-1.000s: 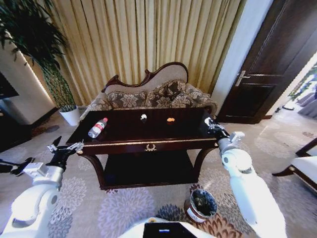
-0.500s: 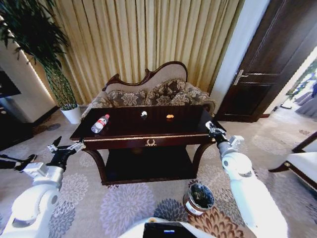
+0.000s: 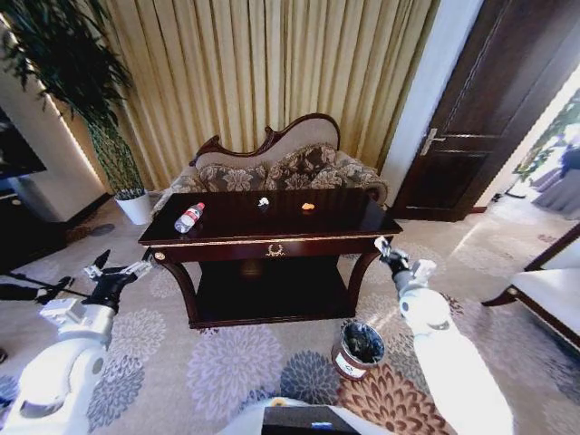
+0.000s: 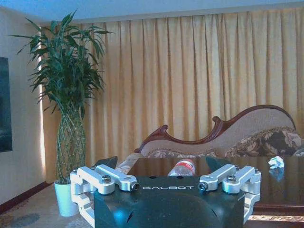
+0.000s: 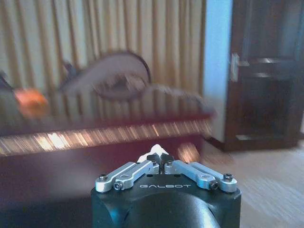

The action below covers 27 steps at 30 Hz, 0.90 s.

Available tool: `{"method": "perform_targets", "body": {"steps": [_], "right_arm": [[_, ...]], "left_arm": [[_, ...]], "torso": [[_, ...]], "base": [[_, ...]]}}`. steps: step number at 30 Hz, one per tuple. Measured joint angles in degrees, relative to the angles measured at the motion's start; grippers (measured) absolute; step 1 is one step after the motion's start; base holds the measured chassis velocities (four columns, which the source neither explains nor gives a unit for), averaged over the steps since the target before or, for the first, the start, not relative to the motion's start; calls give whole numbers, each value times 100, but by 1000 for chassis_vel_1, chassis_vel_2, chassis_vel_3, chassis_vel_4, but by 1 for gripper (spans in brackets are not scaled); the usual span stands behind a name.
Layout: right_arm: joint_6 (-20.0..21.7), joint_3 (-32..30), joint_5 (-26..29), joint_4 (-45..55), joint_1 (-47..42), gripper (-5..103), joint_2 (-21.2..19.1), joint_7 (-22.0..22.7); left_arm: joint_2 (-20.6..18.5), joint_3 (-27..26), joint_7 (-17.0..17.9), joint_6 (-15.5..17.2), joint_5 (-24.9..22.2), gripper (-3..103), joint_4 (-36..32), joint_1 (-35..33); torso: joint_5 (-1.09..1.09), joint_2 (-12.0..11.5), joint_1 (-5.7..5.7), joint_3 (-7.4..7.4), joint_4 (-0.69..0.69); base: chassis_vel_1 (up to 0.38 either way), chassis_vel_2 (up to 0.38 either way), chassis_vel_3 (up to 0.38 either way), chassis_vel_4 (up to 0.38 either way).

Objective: Move to the front of the table and place the trash on the table into the trash bin.

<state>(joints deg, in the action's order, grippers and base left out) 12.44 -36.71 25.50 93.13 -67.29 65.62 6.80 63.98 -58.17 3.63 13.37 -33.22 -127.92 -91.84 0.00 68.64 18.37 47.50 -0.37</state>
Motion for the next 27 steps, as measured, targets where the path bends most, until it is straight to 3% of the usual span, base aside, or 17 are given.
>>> {"method": "perform_targets", "body": {"steps": [13, 27], "right_arm": [[-598, -20, -1442, -2816, 14, 1, 213, 0], [-109, -99, -1812, -2879, 76, -2, 486, 0]], "left_arm": [[-52, -52, -13, -52, -85, 100, 67, 75], [-36, -150, -55, -138, -111, 100, 120, 21]], "torso": [[2, 0, 0, 0, -2], [-1, 0, 0, 0, 0]], "base": [[0, 0, 0, 0], [0, 0, 0, 0]]}}
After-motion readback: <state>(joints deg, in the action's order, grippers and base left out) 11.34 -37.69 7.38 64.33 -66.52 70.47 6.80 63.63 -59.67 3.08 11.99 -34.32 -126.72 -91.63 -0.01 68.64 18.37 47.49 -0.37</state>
